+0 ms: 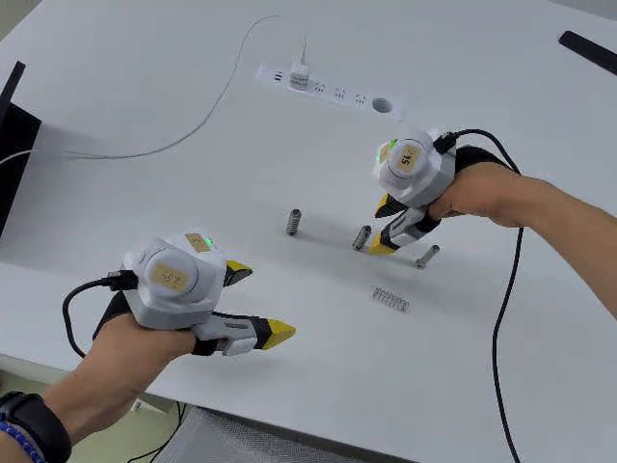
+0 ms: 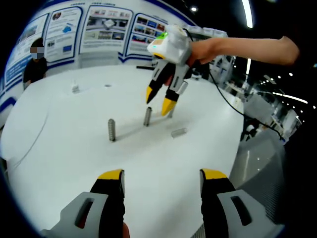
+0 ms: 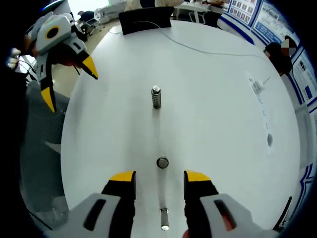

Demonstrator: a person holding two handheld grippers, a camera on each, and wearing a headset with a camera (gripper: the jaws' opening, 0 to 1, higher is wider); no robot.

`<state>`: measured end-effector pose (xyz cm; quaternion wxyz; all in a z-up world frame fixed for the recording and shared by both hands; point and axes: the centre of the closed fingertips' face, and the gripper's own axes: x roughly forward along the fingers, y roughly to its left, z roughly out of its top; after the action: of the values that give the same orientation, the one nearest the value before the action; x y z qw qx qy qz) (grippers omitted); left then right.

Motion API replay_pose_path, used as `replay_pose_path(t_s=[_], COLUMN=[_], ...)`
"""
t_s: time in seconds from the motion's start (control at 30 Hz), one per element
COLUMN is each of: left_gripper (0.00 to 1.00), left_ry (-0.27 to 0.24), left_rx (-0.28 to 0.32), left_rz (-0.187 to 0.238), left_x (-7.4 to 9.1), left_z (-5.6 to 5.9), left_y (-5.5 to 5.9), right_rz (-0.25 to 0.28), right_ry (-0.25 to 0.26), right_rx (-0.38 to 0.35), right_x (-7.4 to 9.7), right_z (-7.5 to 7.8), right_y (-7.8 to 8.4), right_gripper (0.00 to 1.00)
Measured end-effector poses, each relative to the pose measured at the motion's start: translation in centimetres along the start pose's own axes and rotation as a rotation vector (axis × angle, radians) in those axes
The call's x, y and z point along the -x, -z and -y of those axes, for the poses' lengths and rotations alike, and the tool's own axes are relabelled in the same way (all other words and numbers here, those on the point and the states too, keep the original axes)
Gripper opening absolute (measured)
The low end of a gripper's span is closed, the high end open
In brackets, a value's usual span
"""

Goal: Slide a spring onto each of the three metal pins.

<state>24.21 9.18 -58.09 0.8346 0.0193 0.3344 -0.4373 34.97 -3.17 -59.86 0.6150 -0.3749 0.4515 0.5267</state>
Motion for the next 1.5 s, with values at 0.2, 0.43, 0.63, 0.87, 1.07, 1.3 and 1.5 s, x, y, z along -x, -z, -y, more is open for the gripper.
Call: replay_pose_path(t_s=[0.2, 0.43, 0.63, 0.87, 1.07, 1.3, 1.5], left_gripper=[0.63, 0.64, 0.65, 0.66, 0.66, 0.68, 0.69], left_ry=[0.008, 0.010, 0.003, -0.011, -0.017, -0.028, -0.034], left_rx=[-0.001, 0.002, 0.001, 0.005, 0.000, 0.002, 0.005], left_rz=[0.011, 0.019, 0.016, 0.019, 0.018, 0.023, 0.029], left_x=[-0.1, -0.3, -0.3, -0.3, -0.3, -0.5, -0.7], left_z=[0.5, 0.9, 0.9, 0.6, 0.6, 0.1, 0.0], left_y=[-0.5, -0.7, -0.8, -1.2, -1.6, -1.9, -2.4], right_rz=[0.086, 0.165, 0.279, 0.355, 0.386, 0.469, 0.524], right_ry=[0.026, 0.053, 0.088, 0.117, 0.133, 0.176, 0.229], right_rx=[-0.086, -0.176, -0.291, -0.396, -0.501, -0.612, -0.695], right_x=[1.3, 2.1, 3.3, 4.0, 3.8, 4.0, 4.2], right_z=[-1.1, -1.7, -2.2, -2.6, -3.8, -5.2, -5.9], right_y=[0.0, 0.7, 0.7, 2.4, 4.6, 6.2, 7.5], right_gripper=[0.43, 0.50, 0.54, 0.59, 0.64, 0.70, 0.73])
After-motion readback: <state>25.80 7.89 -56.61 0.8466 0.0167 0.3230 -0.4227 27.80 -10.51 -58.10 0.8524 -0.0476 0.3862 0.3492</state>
